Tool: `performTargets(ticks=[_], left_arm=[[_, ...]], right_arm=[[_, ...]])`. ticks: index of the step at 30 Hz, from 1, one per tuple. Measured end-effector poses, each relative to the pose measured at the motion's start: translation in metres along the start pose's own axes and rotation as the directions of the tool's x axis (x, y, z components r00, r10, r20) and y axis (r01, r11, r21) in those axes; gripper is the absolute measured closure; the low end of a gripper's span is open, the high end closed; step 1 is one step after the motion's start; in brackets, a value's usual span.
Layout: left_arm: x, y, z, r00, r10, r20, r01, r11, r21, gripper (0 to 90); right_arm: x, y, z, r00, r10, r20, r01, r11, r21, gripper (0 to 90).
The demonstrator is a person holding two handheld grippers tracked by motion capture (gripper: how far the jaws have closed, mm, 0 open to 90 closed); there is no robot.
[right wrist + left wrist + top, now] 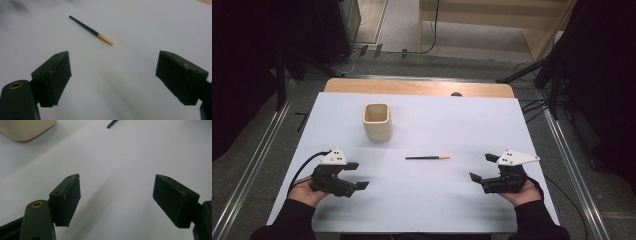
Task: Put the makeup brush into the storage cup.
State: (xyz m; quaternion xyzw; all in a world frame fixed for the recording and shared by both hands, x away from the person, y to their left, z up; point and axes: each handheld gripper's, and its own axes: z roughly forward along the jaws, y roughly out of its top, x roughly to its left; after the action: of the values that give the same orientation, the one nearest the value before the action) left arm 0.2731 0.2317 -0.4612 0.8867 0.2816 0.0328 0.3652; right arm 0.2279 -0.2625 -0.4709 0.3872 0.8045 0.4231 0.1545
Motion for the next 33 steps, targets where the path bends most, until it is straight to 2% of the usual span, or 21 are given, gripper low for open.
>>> performTargets(ticks=[33], left_arm=[[0.001, 0.000, 0.001, 1.0000, -0.002, 0.006, 0.002, 0.9999, 0.011, 23.0]], right_arm=[[-0.005, 0.015, 0.020, 0.9999, -0.002, -0.012, 0.001, 1.000, -0.027, 13.5]])
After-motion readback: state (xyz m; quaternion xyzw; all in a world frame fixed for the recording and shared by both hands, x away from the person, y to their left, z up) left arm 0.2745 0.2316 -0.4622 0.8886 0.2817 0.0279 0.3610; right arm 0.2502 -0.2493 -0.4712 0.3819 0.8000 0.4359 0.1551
